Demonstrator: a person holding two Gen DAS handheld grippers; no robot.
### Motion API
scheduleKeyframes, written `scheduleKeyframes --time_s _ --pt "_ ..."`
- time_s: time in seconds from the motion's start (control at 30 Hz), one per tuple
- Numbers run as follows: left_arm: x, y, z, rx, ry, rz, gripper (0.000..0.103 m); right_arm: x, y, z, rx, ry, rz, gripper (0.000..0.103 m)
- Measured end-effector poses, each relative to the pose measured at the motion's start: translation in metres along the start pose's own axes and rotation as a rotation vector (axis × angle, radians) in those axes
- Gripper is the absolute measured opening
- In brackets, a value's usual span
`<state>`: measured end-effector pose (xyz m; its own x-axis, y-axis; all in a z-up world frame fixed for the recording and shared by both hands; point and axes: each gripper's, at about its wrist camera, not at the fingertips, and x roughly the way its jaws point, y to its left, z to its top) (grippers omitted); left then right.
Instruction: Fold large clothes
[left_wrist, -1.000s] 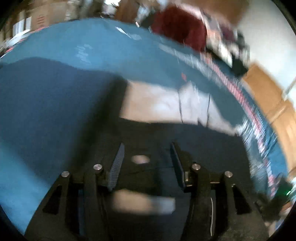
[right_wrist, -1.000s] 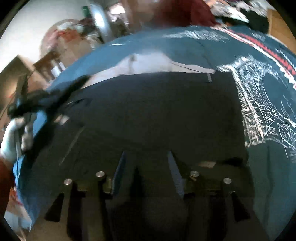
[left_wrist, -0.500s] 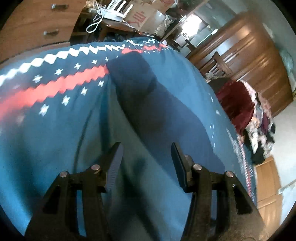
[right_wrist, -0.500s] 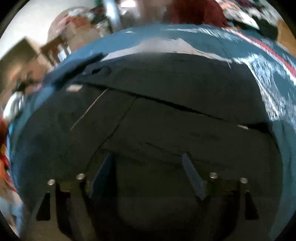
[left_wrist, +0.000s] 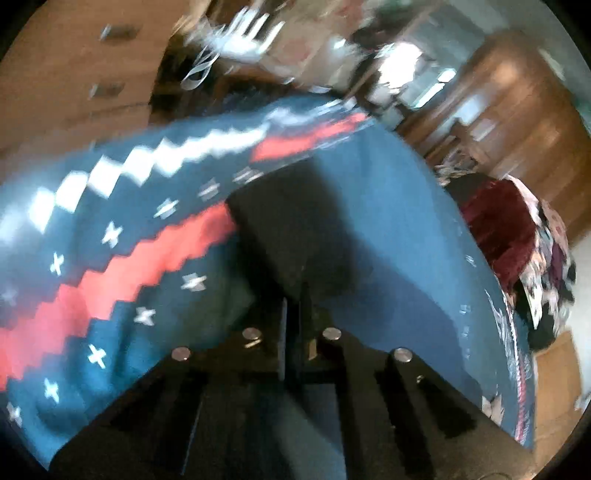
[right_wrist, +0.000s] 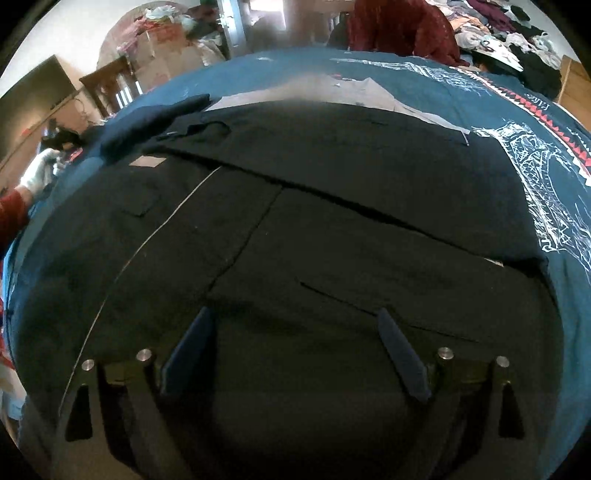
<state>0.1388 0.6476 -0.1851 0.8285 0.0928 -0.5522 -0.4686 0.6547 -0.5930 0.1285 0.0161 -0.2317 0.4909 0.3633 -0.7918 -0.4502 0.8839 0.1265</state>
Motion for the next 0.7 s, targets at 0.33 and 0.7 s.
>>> scheduleKeyframes --time_s 0.33,0.7 --pt "-0.101 -0.249 -0.178 0.366 0.172 -0.649 0.073 -0.014 -0.019 0.009 0.166 -0.015 0.09 0.089" --pt "-0.092 -0.108 -0.243 0.037 0.283 -0.385 0.068 -0.027 -0.04 0.08 0.37 -0.074 0.4 0.073"
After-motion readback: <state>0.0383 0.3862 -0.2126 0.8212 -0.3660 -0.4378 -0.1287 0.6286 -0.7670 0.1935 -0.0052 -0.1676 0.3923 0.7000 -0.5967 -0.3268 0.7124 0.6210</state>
